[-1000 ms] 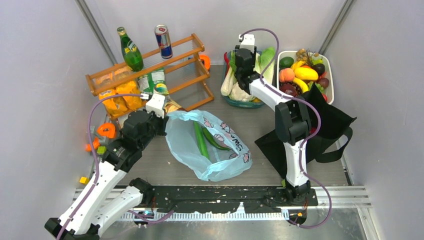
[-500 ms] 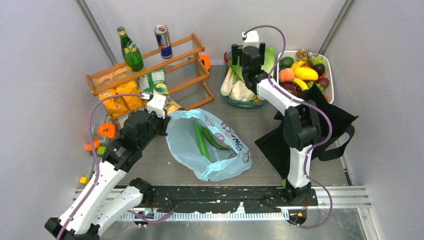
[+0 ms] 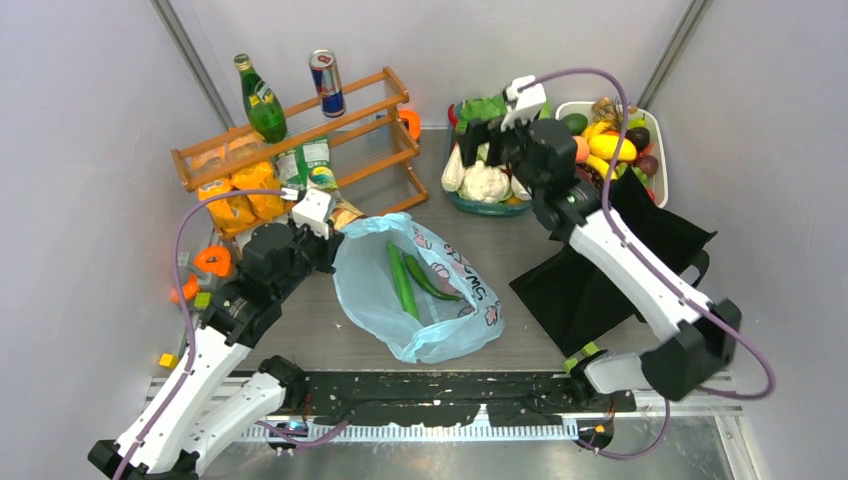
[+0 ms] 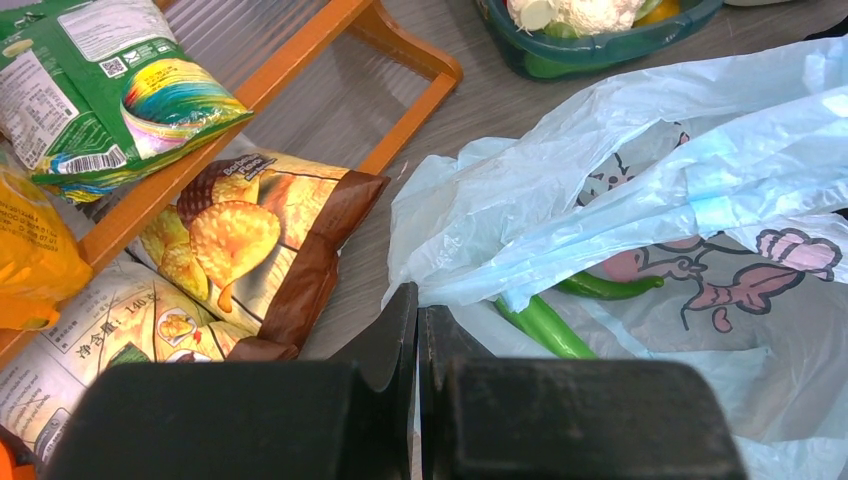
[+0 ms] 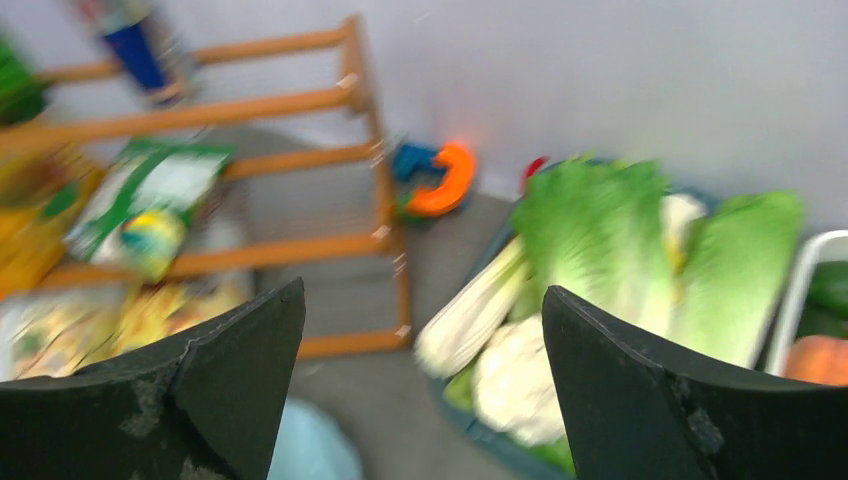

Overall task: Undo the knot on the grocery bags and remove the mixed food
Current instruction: Place the fake vegetable in the bin, then pick up the fake vegetable from the takeout bag.

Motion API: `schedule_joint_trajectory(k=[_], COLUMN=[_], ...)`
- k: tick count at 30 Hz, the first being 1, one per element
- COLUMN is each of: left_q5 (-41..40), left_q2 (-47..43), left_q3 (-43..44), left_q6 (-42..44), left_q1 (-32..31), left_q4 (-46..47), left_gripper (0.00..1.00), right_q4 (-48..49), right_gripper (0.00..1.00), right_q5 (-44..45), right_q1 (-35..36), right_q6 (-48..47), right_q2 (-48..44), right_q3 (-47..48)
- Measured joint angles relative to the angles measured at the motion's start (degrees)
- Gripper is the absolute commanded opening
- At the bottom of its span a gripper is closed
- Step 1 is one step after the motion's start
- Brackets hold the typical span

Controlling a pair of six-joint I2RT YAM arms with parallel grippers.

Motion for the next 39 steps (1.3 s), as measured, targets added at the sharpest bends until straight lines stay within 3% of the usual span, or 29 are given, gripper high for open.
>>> schedule_joint_trajectory(k=[8,17,18,19,20,22,27,33,36,39], left_q5=[0.0,0.0,0.0,0.0,0.0,0.0,0.2,3.5,5.7,8.0], left_q2=[0.0,-0.1,-0.1,-0.1,-0.2,-0.4,-1.3,-3.2,-4.7,-6.6], left_q3=[0.0,0.0,0.0,0.0,0.0,0.0,0.0,0.0,-0.6,-3.5], left_q6=[0.0,0.0,0.0,0.0,0.0,0.0,-0.2,-2.1,-4.2,-7.6], left_q1=[0.0,0.0,0.0,0.0,0.0,0.0,0.0,0.0,0.0,0.0], left_q4=[0.0,0.0,0.0,0.0,0.0,0.0,0.0,0.2,1.4,3.5], left_gripper=[0.00,0.00,0.00,0.00,0.00,0.00,0.00,0.00,0.00,0.00], right_q4=[-13.1,-18.6,-18.6,-18.5,-18.4,-18.8,-25.1,-33.1,-33.5,-32.4], right_gripper=[0.96,0.98,0.92,0.72,0.42,0.10,0.05,0.05,0.05,0.05], right_q5=[-15.2,-22.6,-22.6,-22.4,-21.9,-20.5,-11.7,-2.1,-1.4,-3.5], right_q1=[8.2,16.4,16.7,17.4,17.9,18.5,18.6,16.8,16.5,16.5], right_q6=[1.2,1.4,1.4,1.5,1.4,1.2,-0.4,-7.7,-10.6,-12.3], right_q2=[-13.7,-15.5,-15.2,-14.4,-13.6,-11.9,-10.6,-14.3,-17.3,-19.8], right_q3=[-16.2,-26.7,-26.8,-26.8,-26.8,-26.8,-22.9,-8.0,-1.6,-1.1])
